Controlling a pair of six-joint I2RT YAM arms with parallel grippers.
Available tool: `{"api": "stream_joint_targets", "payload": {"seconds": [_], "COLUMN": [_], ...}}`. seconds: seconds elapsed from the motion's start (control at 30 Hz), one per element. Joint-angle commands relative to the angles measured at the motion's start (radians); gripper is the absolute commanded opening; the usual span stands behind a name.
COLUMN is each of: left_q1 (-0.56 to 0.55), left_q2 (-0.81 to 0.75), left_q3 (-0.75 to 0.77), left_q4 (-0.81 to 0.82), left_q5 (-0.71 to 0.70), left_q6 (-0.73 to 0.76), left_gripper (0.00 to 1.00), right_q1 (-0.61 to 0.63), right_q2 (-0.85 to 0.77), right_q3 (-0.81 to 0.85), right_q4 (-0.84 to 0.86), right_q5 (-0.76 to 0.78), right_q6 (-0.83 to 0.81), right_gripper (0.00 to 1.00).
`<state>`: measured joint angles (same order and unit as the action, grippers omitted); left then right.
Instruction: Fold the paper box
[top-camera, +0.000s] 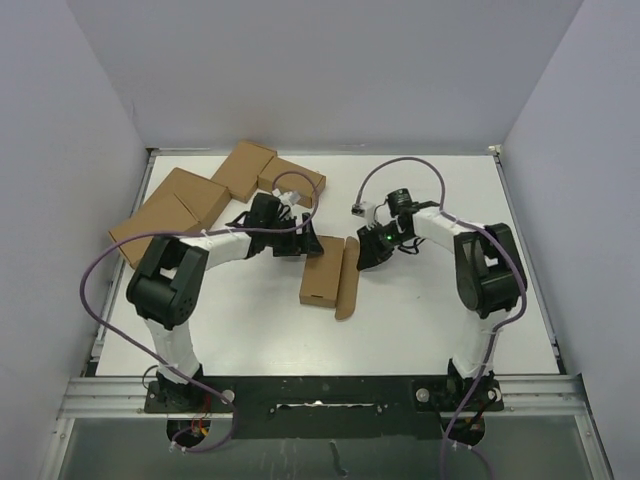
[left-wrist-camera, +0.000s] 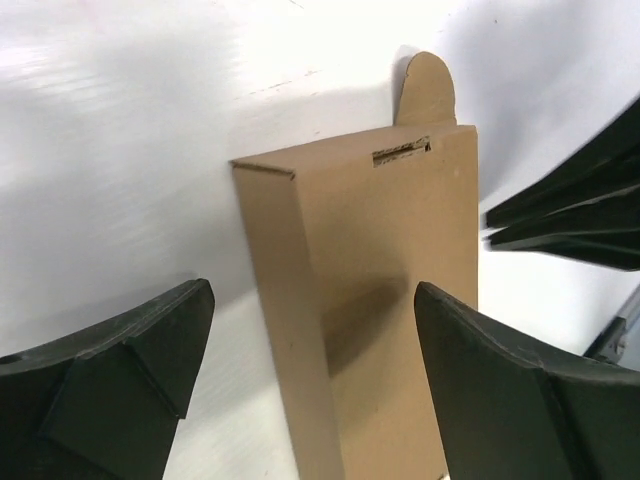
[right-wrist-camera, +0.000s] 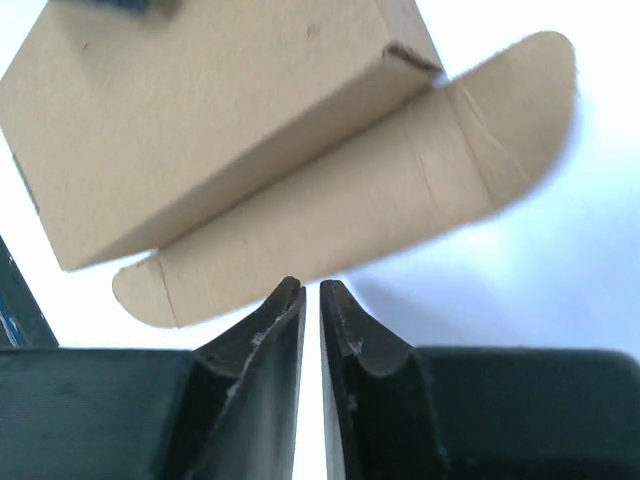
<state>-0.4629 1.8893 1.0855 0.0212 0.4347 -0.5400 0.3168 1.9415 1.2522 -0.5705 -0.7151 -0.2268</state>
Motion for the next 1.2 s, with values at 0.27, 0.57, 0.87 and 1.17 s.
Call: {"api": "stream_joint_targets", "payload": {"seconds": [0.27, 0.57, 0.87, 1.17], "left_q1": [0.039, 0.018, -0.017, -0.041], "left_q2": [-0.537, -0.609, -0.528, -0.418], "left_q3": [-0.398, -0.612, -0.615, -0.585], "left_q4": [0.264, 0.484, 0.546, 0.586], "left_q5": [-0.087, -0.105, -0.152, -0.163], "left_q6": [0.018, -0.124, -0.135, -0.133], "left_gripper": [0.93, 0.90, 0.86, 0.83], "right_q1": [0.023, 0.183, 0.318, 0.407], "right_q2": [-0.597, -0.607, -0.539, -0.497], "right_q3": [-0.462, -0.604, -0.622, -0.623], "right_q4": [0.104, 0.168, 0.270, 0.364], "right_q5": [-0.290, -0.180, 0.002, 0.139], "right_q6": [-0.854, -1.155, -1.138, -1.085], "right_gripper": [0.80, 0.76, 0.61, 0.49]}}
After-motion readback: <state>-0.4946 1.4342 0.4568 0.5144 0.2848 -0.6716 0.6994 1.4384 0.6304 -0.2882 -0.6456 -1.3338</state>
